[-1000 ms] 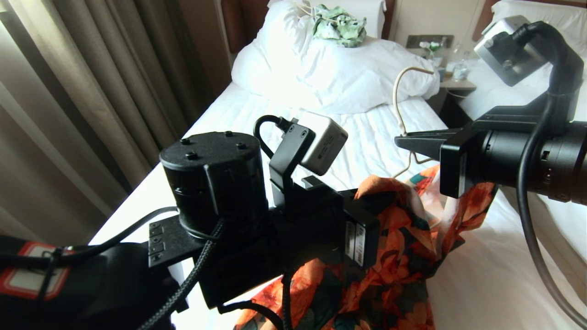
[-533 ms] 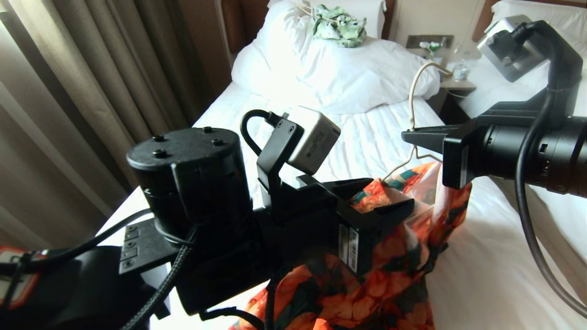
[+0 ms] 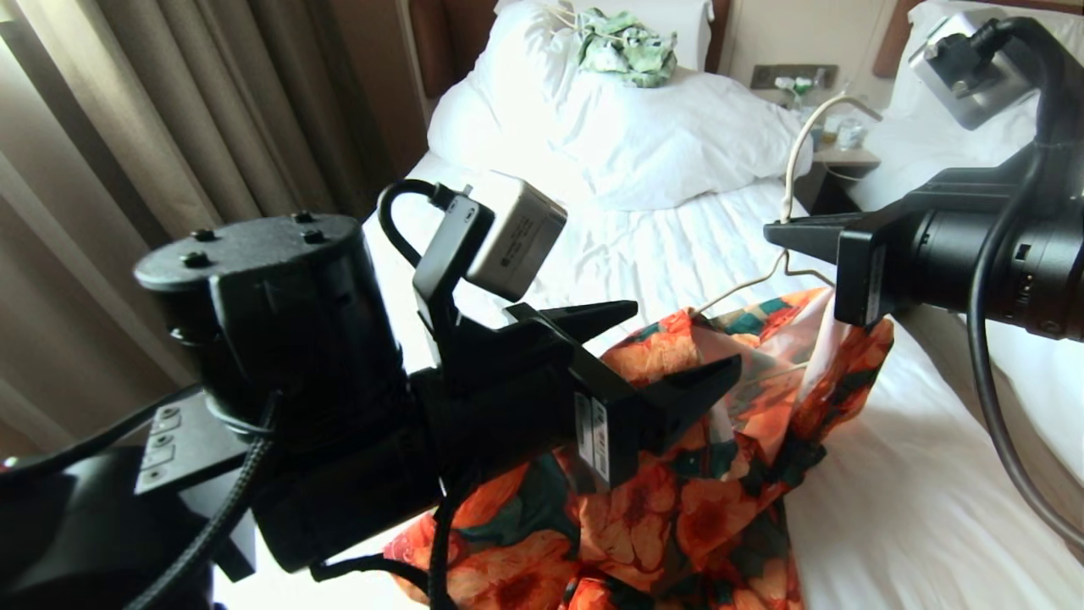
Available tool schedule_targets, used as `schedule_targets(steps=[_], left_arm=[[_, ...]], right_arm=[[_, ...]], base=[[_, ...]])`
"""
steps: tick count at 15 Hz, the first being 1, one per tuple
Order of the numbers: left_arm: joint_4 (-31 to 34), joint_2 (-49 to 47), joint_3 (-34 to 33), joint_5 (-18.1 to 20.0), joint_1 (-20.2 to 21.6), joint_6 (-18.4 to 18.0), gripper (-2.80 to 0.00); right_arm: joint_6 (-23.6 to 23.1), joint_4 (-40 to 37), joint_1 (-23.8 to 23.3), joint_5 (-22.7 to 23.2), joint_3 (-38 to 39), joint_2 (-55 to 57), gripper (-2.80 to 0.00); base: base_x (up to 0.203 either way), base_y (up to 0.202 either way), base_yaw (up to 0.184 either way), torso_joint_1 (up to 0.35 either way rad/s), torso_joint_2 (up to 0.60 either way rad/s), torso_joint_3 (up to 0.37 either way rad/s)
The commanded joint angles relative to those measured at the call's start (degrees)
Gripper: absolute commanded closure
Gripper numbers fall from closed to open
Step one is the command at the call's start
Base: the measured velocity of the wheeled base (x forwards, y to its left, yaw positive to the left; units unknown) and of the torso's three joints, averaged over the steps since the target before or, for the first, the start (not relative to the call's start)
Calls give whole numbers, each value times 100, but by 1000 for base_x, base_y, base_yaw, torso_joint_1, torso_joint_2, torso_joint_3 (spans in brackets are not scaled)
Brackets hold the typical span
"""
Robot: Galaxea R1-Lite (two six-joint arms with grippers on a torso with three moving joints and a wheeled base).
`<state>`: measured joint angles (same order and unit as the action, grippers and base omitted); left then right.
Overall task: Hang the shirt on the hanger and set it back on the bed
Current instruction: Take the clothes hanger out of the clothes
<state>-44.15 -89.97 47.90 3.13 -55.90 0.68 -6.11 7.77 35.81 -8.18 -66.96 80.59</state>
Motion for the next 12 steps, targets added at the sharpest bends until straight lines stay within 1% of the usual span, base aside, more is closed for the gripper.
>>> schedule_targets(steps=[1, 2, 3, 5, 7, 9, 12], left_arm=[[-19, 212, 6, -4, 138, 2, 0], [-16, 305, 8, -5, 296, 2, 0], [-15, 421, -5, -1, 539, 11, 0], [-12, 719, -145, 2, 974, 19, 0], [78, 1058, -375, -10, 1289, 25, 0], [296, 1368, -601, -1, 1674, 48, 0], [320, 1505, -895, 14, 2045, 75, 0]], right_arm=[[15, 6, -158, -8, -61, -34, 0], [53, 6, -266, -6, -90, -35, 0], [109, 8, -393, 0, -120, -35, 0], [119, 14, -417, 9, -126, -114, 0], [119, 7, -420, 9, -124, -266, 0], [111, 12, -455, 1, -124, -313, 0], [113, 17, -569, 1, -142, -404, 0]], base=[[0, 0, 0, 0, 0, 0], [0, 0, 0, 0, 0, 0], [0, 0, 0, 0, 0, 0], [0, 0, 0, 0, 0, 0], [0, 0, 0, 0, 0, 0], [0, 0, 0, 33, -212, -185], [0, 0, 0, 78, -403, -326]])
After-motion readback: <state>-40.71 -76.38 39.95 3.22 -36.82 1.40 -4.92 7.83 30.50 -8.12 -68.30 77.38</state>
